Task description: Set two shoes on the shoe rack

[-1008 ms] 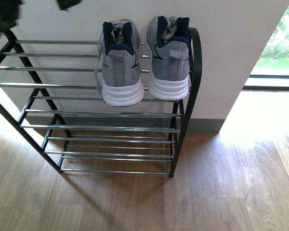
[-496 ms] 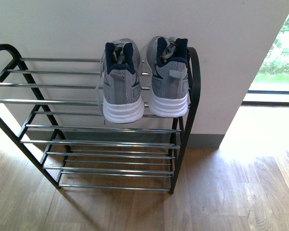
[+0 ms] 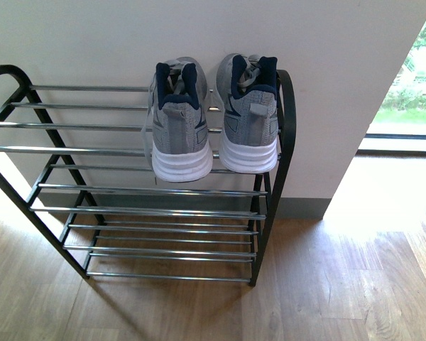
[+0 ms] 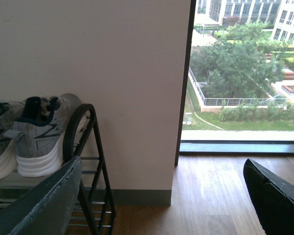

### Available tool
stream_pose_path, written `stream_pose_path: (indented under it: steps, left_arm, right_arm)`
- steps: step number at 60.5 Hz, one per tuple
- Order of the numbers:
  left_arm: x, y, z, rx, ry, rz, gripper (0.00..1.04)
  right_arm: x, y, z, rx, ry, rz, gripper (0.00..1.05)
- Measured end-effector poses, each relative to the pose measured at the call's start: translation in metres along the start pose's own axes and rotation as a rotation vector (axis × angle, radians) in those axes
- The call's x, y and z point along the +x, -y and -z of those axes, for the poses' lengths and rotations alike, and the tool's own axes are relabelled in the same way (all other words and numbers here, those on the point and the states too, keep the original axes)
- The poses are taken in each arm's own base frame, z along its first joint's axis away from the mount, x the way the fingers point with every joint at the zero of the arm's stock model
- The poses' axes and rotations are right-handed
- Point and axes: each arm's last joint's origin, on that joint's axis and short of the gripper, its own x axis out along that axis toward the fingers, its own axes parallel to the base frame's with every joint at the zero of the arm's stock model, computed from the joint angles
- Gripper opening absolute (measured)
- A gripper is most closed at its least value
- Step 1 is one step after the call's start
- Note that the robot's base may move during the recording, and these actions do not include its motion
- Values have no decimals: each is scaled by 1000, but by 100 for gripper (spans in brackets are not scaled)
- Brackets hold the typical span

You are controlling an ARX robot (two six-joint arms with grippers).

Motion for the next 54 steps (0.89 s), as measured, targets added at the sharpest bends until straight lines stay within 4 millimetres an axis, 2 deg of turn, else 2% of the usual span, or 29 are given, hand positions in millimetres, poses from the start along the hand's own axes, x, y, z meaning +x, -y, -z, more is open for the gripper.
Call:
stream_pose_path:
  steps: [26, 54]
  left_arm:
    - [-23, 0, -5, 1, 17, 6, 1]
    - [-38, 0, -7, 1, 26, 6, 1]
  right_arm:
    - [0, 0, 0, 0, 0, 0, 96]
    - [0, 0, 0, 0, 0, 0, 96]
